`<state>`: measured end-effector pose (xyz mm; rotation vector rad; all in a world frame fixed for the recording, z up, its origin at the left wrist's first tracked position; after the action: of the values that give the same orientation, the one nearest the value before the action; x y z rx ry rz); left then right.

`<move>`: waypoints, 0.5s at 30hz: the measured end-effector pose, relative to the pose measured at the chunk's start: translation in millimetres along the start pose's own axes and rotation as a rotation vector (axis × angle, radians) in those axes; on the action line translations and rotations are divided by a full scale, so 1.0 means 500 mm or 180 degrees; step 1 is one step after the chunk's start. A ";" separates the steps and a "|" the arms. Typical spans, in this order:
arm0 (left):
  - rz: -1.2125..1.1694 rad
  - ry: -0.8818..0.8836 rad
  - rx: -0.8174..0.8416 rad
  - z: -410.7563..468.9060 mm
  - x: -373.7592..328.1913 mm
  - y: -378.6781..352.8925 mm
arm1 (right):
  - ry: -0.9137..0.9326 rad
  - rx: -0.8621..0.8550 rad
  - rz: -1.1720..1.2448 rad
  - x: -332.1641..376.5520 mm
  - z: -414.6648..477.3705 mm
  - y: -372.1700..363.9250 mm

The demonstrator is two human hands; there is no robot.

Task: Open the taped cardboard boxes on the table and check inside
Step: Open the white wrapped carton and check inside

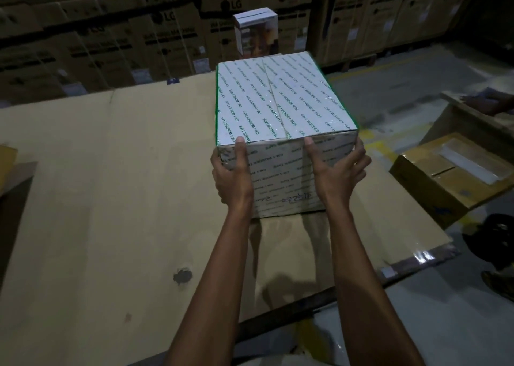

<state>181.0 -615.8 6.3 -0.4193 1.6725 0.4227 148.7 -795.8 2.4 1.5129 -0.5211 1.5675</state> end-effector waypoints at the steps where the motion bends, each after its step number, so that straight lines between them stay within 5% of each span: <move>1: 0.0000 -0.0031 -0.0062 0.015 0.000 0.031 | -0.0005 0.0000 0.0067 0.009 -0.028 -0.021; 15: -0.0236 -0.0058 -0.0429 0.304 0.001 0.611 | 0.0151 0.0715 0.0497 0.188 -0.530 -0.372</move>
<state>157.8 -275.5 -3.0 -0.5737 1.6107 0.4845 154.7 -459.0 -4.0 1.6292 -0.4571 1.8284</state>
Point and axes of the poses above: each hand's wrist, its own z-axis towards the middle knuckle, its own y-axis out of the back of the hand, x = y × z, the point moved 2 cm from there along z, towards the middle knuckle, and after that the axes turned 5 degrees about -x, right-handed, at the moved point
